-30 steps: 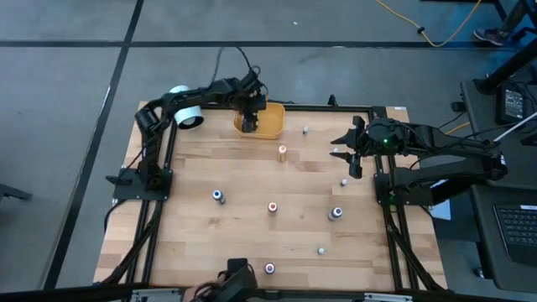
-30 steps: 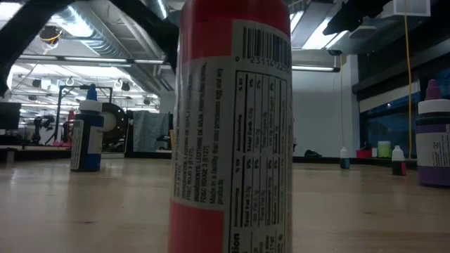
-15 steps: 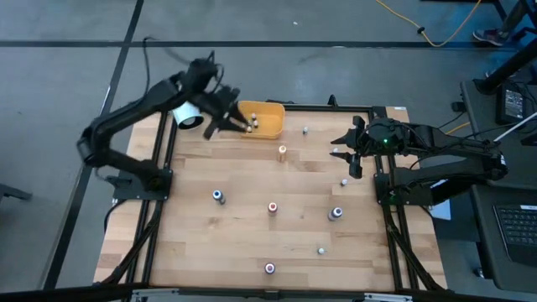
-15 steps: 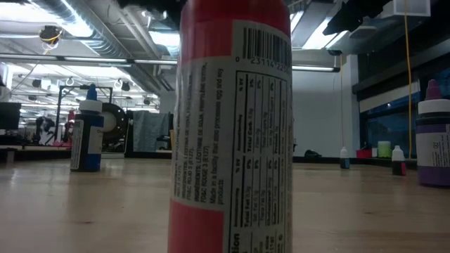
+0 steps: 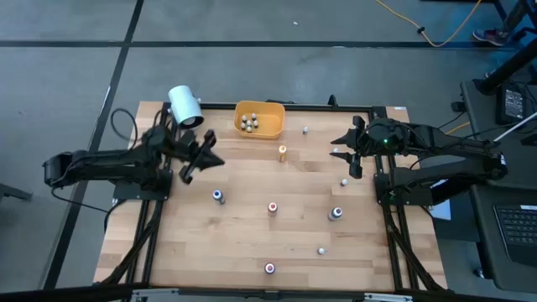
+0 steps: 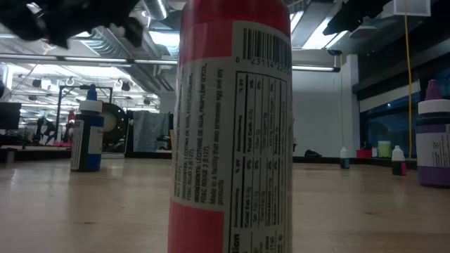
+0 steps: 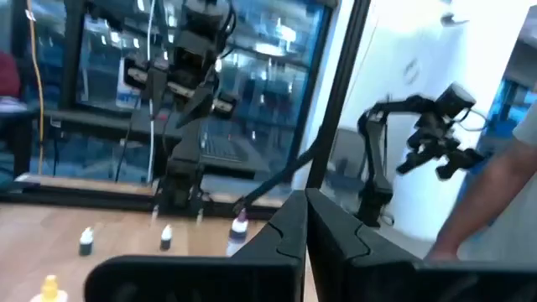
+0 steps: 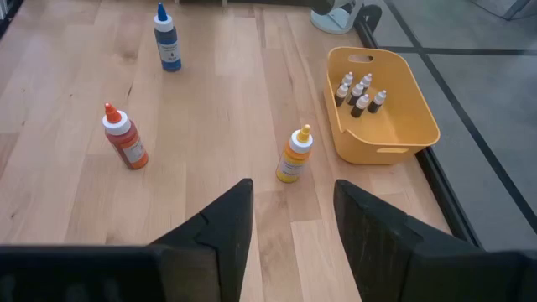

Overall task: Pick & Place food coloring
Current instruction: Put the brown food coloring bottle into the yellow bin

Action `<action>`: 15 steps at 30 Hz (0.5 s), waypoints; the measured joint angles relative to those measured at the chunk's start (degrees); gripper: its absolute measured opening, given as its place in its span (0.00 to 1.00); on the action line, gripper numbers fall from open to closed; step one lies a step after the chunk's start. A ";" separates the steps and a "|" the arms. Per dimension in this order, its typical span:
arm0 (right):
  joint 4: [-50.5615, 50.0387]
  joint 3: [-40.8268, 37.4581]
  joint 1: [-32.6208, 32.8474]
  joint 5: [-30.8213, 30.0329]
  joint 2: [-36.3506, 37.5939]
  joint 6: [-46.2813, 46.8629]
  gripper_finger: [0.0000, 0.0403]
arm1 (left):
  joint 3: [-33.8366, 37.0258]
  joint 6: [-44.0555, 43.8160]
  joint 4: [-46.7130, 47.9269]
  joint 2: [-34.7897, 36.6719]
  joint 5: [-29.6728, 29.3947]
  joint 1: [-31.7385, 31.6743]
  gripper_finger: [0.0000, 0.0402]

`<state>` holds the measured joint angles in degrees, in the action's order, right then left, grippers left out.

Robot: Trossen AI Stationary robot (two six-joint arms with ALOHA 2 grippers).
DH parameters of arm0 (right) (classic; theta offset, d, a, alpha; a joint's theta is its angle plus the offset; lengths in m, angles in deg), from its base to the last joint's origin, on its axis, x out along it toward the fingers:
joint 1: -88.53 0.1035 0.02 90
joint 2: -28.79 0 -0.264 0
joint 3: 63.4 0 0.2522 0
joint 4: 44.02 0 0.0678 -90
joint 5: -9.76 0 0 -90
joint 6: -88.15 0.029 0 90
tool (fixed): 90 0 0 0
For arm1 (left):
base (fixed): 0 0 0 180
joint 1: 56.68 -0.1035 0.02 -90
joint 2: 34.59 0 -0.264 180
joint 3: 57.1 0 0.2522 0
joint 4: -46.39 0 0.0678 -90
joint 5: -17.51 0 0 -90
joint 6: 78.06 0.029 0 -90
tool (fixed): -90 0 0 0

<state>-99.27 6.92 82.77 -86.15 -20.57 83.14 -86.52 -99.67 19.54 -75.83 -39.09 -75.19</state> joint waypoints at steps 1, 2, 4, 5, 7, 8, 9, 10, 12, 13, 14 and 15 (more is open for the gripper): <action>-0.02 0.00 0.00 0.00 -0.02 0.02 0.42 | 2.43 -0.17 -1.07 1.87 -2.29 1.50 0.01; -0.02 0.00 0.00 0.00 -0.02 0.02 0.42 | 4.80 -0.19 -1.25 4.12 -4.60 2.81 0.01; -0.02 0.00 -0.02 0.00 0.00 0.02 0.42 | 8.62 -1.68 -1.21 8.63 -9.61 5.27 0.01; 0.00 0.00 -0.01 0.00 -0.01 0.02 0.42 | 10.06 -2.78 -1.19 10.97 -12.10 6.57 0.01; -0.02 0.00 -0.02 0.00 0.00 0.02 0.42 | 11.35 -2.76 -1.32 15.55 -15.42 9.64 0.00; -0.02 0.00 0.00 0.00 -0.01 0.02 0.42 | 11.55 -1.50 -0.78 17.56 -16.64 10.99 0.01; 0.00 0.00 -0.01 0.00 0.00 0.02 0.42 | 11.54 0.04 0.61 19.60 -17.85 12.08 0.01; -0.02 0.00 0.00 0.00 0.00 0.02 0.42 | 11.54 1.39 2.56 21.56 -19.09 12.94 0.01; -0.02 0.00 0.00 0.00 0.00 0.02 0.42 | 11.56 2.97 7.97 25.00 -21.87 14.04 0.00; -0.02 0.00 -0.01 0.00 0.00 0.02 0.42 | 11.56 3.51 10.63 26.45 -23.05 14.47 0.00; -0.01 0.00 -0.01 0.00 -0.02 0.02 0.42 | 11.56 4.09 13.52 27.79 -23.48 14.76 0.00; -0.02 0.00 -0.01 0.00 0.00 0.02 0.42 | 11.56 4.55 16.27 28.85 -23.71 14.95 0.01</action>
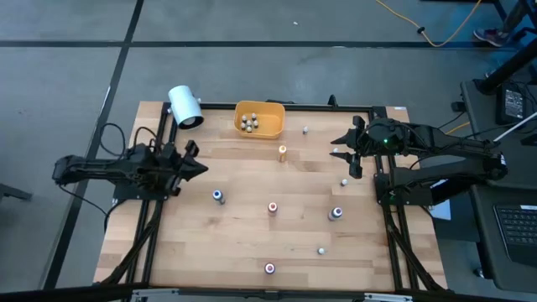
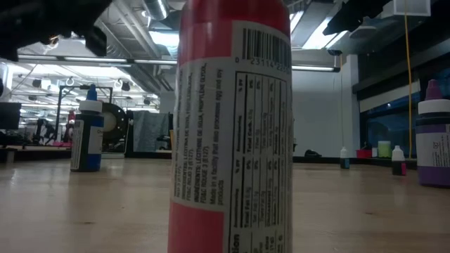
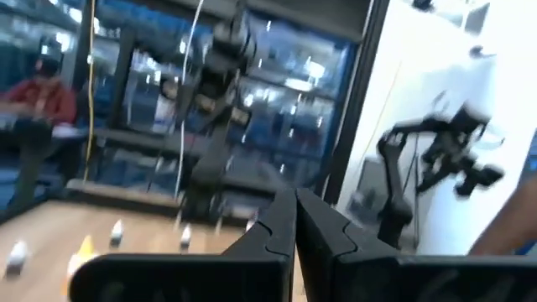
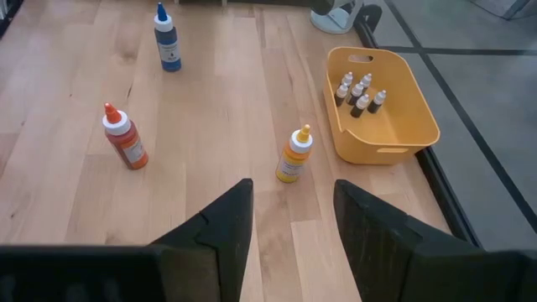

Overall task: Pick & Place food coloring
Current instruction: Put the brown food coloring bottle into the yellow bin

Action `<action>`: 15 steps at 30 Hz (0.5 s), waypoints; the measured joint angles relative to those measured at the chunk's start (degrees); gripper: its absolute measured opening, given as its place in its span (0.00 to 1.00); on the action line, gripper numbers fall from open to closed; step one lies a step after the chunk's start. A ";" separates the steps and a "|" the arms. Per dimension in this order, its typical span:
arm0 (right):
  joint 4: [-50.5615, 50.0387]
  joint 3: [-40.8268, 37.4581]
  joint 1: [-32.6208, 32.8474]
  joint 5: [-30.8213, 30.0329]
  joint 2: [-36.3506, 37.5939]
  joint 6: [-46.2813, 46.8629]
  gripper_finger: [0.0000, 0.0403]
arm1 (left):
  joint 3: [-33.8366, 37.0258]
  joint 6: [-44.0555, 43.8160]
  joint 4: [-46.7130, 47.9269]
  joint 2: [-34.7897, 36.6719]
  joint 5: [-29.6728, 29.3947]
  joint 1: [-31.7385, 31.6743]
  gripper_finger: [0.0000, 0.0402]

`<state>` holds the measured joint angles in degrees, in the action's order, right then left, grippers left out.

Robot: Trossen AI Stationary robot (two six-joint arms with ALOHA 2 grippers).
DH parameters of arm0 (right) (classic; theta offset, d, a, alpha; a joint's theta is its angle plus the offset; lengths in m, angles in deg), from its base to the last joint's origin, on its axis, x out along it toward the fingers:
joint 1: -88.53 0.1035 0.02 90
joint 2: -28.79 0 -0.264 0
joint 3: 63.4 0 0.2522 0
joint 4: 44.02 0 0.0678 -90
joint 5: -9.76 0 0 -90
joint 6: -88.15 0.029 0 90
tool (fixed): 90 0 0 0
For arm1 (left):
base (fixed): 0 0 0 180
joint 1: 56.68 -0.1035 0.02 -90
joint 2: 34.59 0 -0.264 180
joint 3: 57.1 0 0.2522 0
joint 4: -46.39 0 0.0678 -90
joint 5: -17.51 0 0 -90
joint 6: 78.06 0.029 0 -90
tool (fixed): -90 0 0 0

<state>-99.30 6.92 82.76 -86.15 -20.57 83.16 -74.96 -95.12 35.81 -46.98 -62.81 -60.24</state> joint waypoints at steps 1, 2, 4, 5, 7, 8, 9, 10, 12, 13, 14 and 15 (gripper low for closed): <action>0.01 0.00 0.01 0.00 0.00 0.00 0.42 | 0.00 0.12 2.83 0.99 -0.48 0.10 0.01; 0.00 0.00 0.00 0.00 0.00 0.00 0.42 | 0.02 0.18 5.12 1.75 -1.19 0.06 0.01; 0.00 0.00 0.01 0.00 0.00 0.00 0.42 | 0.02 1.01 8.42 2.84 -2.57 0.04 0.00; 0.00 0.00 -0.01 0.00 0.00 -0.02 0.42 | 0.02 1.78 9.56 3.02 -3.20 0.04 0.00; 0.00 0.00 0.01 0.00 0.00 0.00 0.42 | 0.02 4.11 10.46 3.03 -4.89 0.04 0.01; 0.00 0.00 0.01 0.00 0.00 0.00 0.42 | 0.02 5.65 10.13 3.05 -5.32 0.04 0.01; 0.00 0.00 -0.01 0.00 -0.02 0.00 0.42 | 0.02 7.27 9.64 3.05 -5.50 0.04 0.01; 0.00 0.00 0.01 0.00 0.00 0.00 0.42 | 0.02 8.93 9.39 3.05 -5.44 0.04 0.01; 0.00 0.00 0.00 0.00 -0.01 0.00 0.42 | 0.02 11.23 9.36 3.05 -5.46 0.04 0.02; 0.00 0.00 0.01 0.00 0.00 -0.01 0.42 | 0.02 11.58 9.55 3.05 -5.46 0.04 0.02; 0.00 0.00 0.00 0.00 -0.01 0.00 0.42 | 0.02 11.75 10.00 3.05 -5.46 0.04 0.02; 0.00 0.00 0.00 0.00 -0.01 0.00 0.42 | 0.02 11.79 10.64 3.03 -5.67 0.04 0.02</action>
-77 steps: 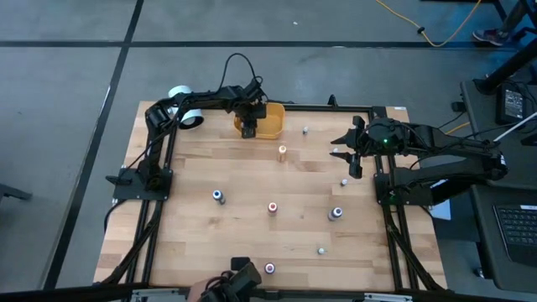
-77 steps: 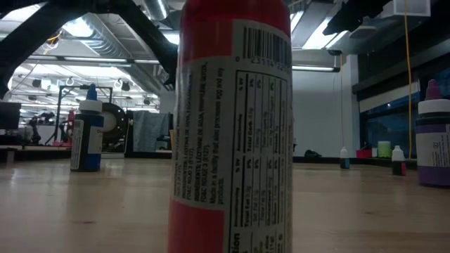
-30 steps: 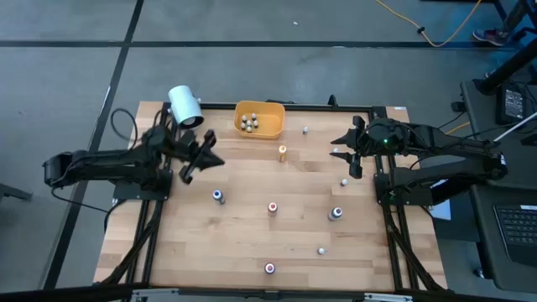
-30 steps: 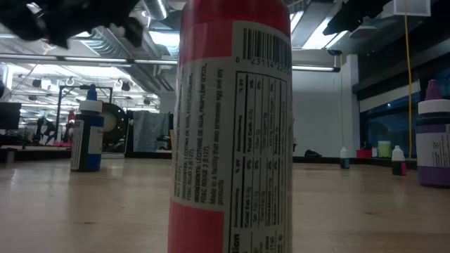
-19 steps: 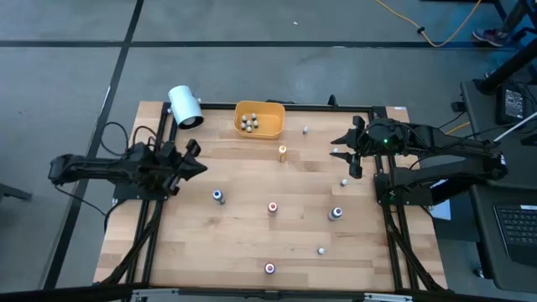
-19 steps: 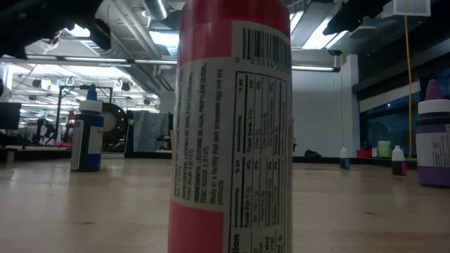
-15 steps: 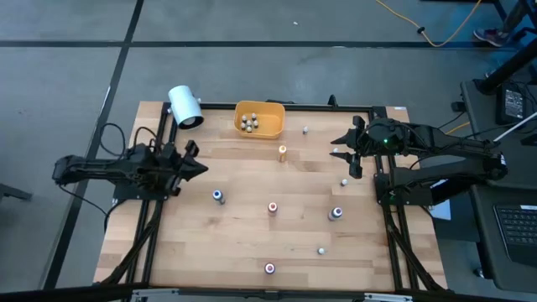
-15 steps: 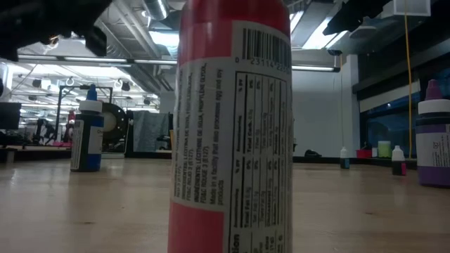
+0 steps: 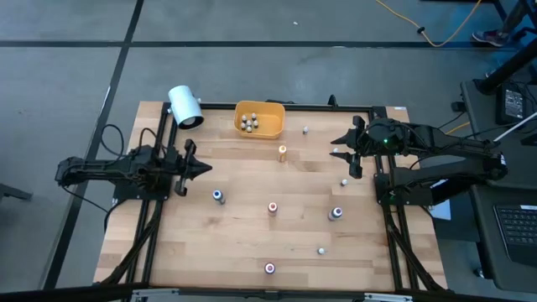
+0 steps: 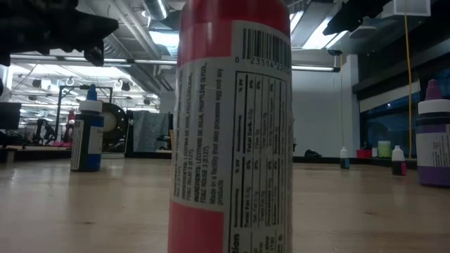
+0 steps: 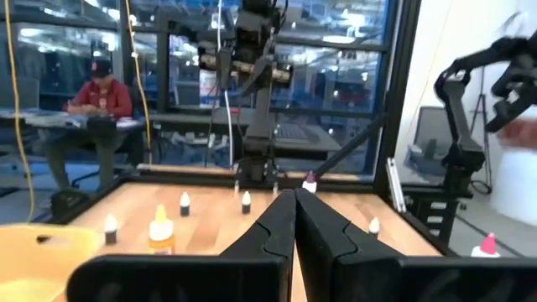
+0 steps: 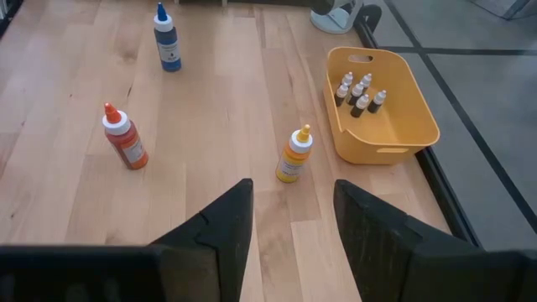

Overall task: Pick & Place food coloring
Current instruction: Put the brown food coloring bottle into the yellow bin

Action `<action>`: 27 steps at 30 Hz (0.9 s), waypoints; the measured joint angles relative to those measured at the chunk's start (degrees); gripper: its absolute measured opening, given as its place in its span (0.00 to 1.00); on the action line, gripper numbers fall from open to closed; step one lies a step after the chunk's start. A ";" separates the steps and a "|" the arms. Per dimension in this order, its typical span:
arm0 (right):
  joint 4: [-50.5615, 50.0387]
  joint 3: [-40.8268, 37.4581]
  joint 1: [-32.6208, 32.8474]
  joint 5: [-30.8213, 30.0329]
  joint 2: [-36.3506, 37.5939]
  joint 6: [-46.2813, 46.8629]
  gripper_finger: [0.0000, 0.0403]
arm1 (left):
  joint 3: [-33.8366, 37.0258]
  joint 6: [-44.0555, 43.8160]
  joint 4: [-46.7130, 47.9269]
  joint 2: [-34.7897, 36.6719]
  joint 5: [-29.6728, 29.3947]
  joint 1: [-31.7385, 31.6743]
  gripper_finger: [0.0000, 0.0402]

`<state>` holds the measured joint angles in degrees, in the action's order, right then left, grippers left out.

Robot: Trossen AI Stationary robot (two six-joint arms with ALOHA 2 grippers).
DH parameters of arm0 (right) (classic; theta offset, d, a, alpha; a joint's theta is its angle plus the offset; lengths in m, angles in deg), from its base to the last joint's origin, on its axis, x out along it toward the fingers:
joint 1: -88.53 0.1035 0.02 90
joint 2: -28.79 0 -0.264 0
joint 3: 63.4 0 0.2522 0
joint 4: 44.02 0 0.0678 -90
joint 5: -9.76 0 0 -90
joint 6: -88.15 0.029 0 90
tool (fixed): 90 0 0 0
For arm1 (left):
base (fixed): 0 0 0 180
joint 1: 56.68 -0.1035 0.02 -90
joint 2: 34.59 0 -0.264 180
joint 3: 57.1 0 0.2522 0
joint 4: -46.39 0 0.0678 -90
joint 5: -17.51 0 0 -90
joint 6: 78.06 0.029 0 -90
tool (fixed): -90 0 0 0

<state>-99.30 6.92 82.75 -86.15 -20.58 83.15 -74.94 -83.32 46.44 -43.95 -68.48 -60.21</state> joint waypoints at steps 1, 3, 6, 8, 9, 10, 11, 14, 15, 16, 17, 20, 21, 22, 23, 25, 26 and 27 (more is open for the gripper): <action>0.00 0.00 -0.01 0.00 0.01 0.00 0.42 | 0.00 0.02 0.44 -0.01 -0.48 0.00 0.02; 0.00 0.00 0.01 0.00 0.00 0.00 0.42 | 0.00 0.05 0.42 0.01 -1.60 0.00 0.01; 0.02 0.00 -0.01 0.00 0.01 -0.02 0.42 | 0.00 0.05 0.43 0.01 -1.72 0.00 0.01; 0.28 0.00 0.01 0.00 0.01 -0.02 0.42 | 0.00 0.05 0.44 -0.01 -1.54 0.00 0.01; 0.44 0.00 0.01 0.00 0.01 -0.02 0.42 | 0.00 0.05 0.45 -0.01 -1.54 0.00 0.01; 0.59 0.00 0.01 0.00 0.01 -0.02 0.42 | 0.00 0.05 0.45 0.00 -1.54 0.00 0.01; 0.59 0.00 -0.01 0.00 0.01 0.00 0.42 | 0.00 0.05 0.45 0.01 -1.52 0.00 0.01; 1.89 0.00 0.01 0.00 -0.01 0.69 0.42 | 0.00 0.05 0.45 0.00 -1.51 0.00 0.02; 3.13 0.00 -0.01 0.00 -0.01 1.66 0.42 | 0.00 0.05 0.45 -0.01 -1.51 0.00 0.03; 4.65 0.00 0.01 0.01 0.00 2.75 0.42 | 0.00 0.05 0.45 0.01 -1.51 0.00 0.03; 6.57 0.00 0.01 0.02 -0.01 3.87 0.42 | 0.00 0.05 0.45 -0.01 -1.51 0.00 0.03; 11.99 0.00 0.00 0.02 -0.01 4.77 0.42 | 0.00 0.05 0.45 0.01 -1.50 0.00 0.03; 13.78 0.00 0.00 0.02 -0.01 4.75 0.42 | 0.00 0.05 0.45 0.01 -1.49 0.00 0.03; 15.32 0.00 0.00 0.01 -0.01 4.75 0.42 | 0.00 0.05 0.45 0.01 -1.49 0.00 0.03; 16.88 0.00 0.01 0.00 -0.01 4.75 0.42 | 0.00 0.05 0.45 -0.01 -1.49 0.00 0.03; 19.47 0.00 -0.01 -0.01 -0.01 4.57 0.42 | 0.00 0.05 0.45 0.01 -1.47 0.00 0.02; 20.18 0.02 -0.01 -0.02 -0.01 4.48 0.42 | 0.00 0.05 0.45 0.01 -1.47 0.00 0.02; 20.27 0.02 -0.01 0.00 0.01 4.46 0.42 | 0.00 0.05 0.45 -0.01 -1.47 0.00 0.02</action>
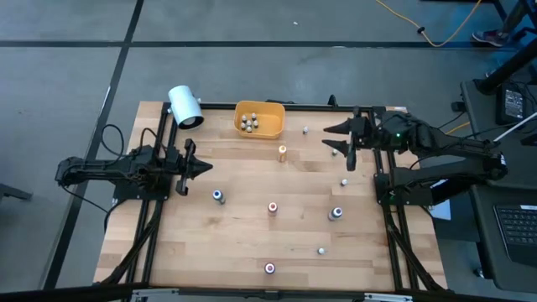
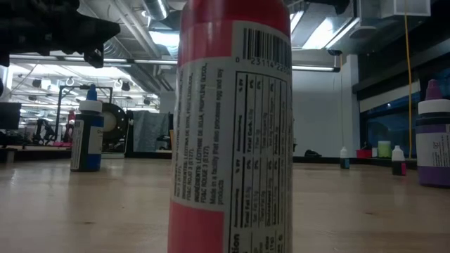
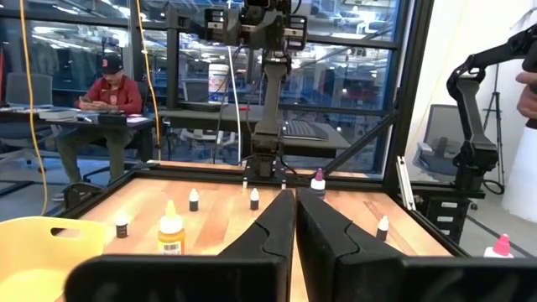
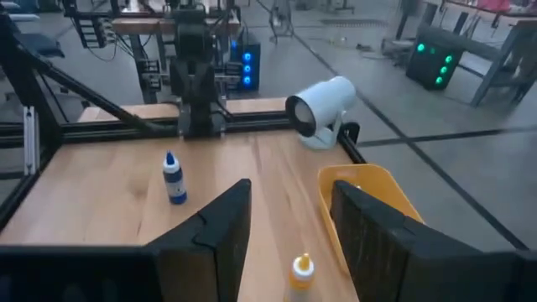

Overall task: Pick & Place food coloring
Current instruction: Put the brown food coloring bottle into the yellow bin

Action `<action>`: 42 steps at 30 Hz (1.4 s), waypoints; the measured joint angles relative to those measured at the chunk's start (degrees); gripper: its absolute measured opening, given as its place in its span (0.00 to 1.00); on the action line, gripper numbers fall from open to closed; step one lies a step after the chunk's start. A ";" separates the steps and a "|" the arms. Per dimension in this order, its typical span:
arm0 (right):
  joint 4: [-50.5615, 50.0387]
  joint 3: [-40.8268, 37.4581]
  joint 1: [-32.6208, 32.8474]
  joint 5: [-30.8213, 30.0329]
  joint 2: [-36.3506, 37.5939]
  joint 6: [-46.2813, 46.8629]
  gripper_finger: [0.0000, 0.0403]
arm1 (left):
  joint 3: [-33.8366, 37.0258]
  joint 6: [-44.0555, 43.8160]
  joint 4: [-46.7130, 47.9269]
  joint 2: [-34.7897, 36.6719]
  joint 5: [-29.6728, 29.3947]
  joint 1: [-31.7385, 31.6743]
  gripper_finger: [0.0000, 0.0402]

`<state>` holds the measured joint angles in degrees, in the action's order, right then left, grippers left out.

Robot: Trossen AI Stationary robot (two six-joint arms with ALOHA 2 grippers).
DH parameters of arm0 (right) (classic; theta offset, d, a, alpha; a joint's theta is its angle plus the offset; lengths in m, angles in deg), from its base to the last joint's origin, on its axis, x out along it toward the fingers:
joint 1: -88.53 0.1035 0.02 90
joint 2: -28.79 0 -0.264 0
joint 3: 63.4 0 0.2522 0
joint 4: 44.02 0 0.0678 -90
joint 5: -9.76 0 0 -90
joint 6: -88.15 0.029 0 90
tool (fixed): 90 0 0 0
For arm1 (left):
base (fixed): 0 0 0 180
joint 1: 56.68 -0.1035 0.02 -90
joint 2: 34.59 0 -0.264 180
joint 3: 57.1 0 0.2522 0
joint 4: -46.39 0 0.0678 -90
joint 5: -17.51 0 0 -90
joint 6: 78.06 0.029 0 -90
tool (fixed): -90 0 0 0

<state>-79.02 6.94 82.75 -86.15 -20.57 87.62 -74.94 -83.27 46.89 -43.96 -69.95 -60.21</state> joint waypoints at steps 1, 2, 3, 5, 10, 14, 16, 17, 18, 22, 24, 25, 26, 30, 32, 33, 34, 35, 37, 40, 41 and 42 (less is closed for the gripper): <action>-0.20 0.00 0.00 0.00 0.00 -0.02 0.42 | 0.00 0.00 0.00 0.02 0.00 0.00 0.02; -0.49 0.00 0.00 0.00 0.00 -0.01 0.42 | 0.00 0.00 0.00 0.02 0.00 0.00 0.02; -1.02 0.00 0.00 0.00 -0.01 0.17 0.42 | 0.00 0.00 0.00 0.00 0.00 0.00 0.02; -2.50 0.00 0.00 0.02 0.00 0.71 0.42 | 0.00 0.00 0.02 0.02 0.00 0.00 0.02; -4.56 0.00 0.00 0.02 -0.62 1.88 0.42 | 0.00 0.00 0.02 0.02 0.02 0.00 0.03; -4.63 0.00 0.00 0.04 -1.24 1.96 0.42 | 0.00 0.00 0.02 0.02 0.02 0.00 0.02; -4.83 0.00 0.00 0.07 -1.36 3.00 0.42 | 0.00 0.00 0.02 0.00 0.02 0.00 0.02; -4.86 0.00 0.00 0.11 -1.61 3.87 0.42 | 0.00 0.00 0.02 0.02 0.02 0.00 0.02; -4.84 0.00 0.00 0.11 -1.81 4.85 0.42 | 0.00 0.00 0.02 0.01 0.04 0.00 0.02; -5.63 0.00 0.02 -3.74 -2.47 5.82 0.42 | 0.00 0.00 0.04 0.00 0.04 0.00 0.02; -6.11 0.00 -0.01 -5.51 -2.73 9.41 0.42 | 0.00 0.00 0.02 0.02 0.02 0.00 0.03; -5.80 0.00 -0.02 -5.65 -2.86 10.89 0.42 | 0.00 0.00 0.02 0.00 0.04 0.00 0.03; -5.16 -0.02 0.00 -5.67 -3.08 10.85 0.42 | 0.00 0.00 0.04 0.00 0.04 0.00 0.03; -1.32 -0.02 -0.01 -11.73 -4.77 5.35 0.42 | 0.00 0.00 0.02 0.01 0.04 0.00 0.03; -0.99 0.51 -0.61 -15.84 -5.74 5.77 0.42 | 0.00 0.00 0.02 0.02 0.03 0.00 0.03; -3.08 1.64 -1.61 -16.01 -6.66 6.92 0.42 | 0.00 0.00 0.02 0.02 0.02 0.00 0.03; -6.30 3.25 -3.14 -14.34 -7.95 8.29 0.43 | 0.00 0.00 0.02 0.02 0.02 0.00 0.02; -10.75 5.39 -5.19 -11.39 -9.87 9.58 0.44 | 0.00 0.00 0.02 0.00 0.02 0.00 0.02; -20.42 9.80 -9.13 -4.97 -14.22 10.83 0.47 | 0.00 0.00 0.02 0.02 0.02 0.00 0.02; -30.57 16.30 -14.22 0.99 -21.10 6.72 0.55 | 0.00 0.00 0.02 0.02 0.03 0.00 0.02; -32.97 18.04 -15.54 1.34 -23.23 4.51 0.58 | 0.00 0.00 0.02 0.01 0.02 0.00 0.02; -34.41 19.33 -16.76 1.27 -25.16 2.12 0.61 | 0.00 0.00 0.02 0.02 0.02 0.00 0.02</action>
<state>-113.43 26.27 65.99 -84.88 -45.73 89.74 -74.94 -83.27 46.91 -43.94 -69.93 -60.21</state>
